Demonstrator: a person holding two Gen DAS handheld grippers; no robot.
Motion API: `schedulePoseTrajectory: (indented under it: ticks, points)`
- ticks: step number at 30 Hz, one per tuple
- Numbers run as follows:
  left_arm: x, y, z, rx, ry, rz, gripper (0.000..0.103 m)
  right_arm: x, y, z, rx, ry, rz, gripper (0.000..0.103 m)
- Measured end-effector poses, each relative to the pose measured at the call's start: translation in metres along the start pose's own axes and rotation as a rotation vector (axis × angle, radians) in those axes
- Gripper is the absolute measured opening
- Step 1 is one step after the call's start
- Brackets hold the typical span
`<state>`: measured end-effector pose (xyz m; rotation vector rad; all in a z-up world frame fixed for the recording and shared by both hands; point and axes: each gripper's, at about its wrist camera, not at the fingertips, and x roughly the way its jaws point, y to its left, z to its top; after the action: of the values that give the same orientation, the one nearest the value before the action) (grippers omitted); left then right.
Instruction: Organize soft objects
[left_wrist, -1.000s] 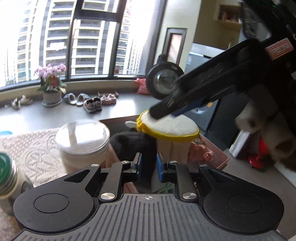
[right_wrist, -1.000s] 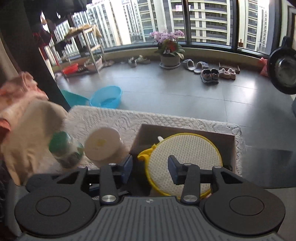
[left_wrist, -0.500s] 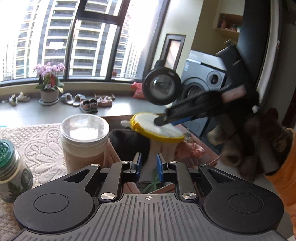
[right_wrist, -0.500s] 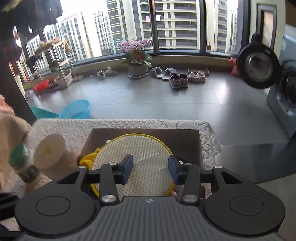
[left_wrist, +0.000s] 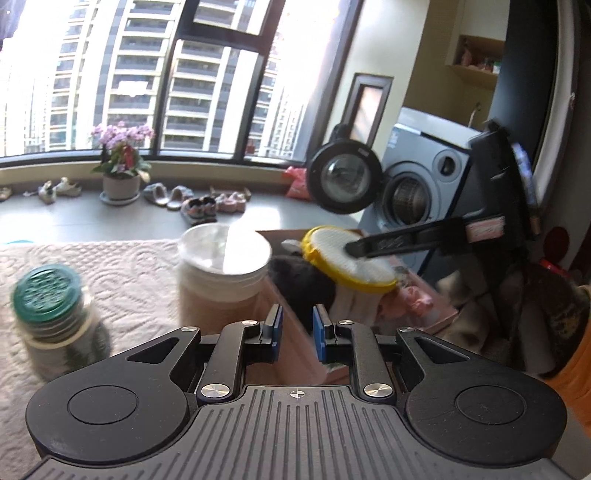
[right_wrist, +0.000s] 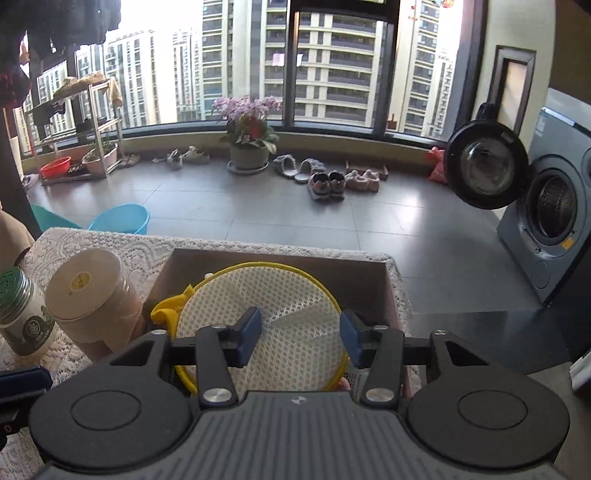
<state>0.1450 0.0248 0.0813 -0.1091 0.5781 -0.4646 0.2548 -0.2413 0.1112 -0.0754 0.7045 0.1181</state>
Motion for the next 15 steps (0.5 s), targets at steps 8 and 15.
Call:
schedulePoseTrajectory:
  ticks: [8,15]
  points:
    - [-0.034,0.021,-0.019,0.027,0.050,0.063,0.020,-0.068,0.024,-0.013,-0.004,-0.098,0.002,0.066]
    - [-0.067,0.031,-0.061,0.088,0.155,0.210,0.020,-0.097,0.073,-0.071,-0.027,-0.057,0.066,0.070]
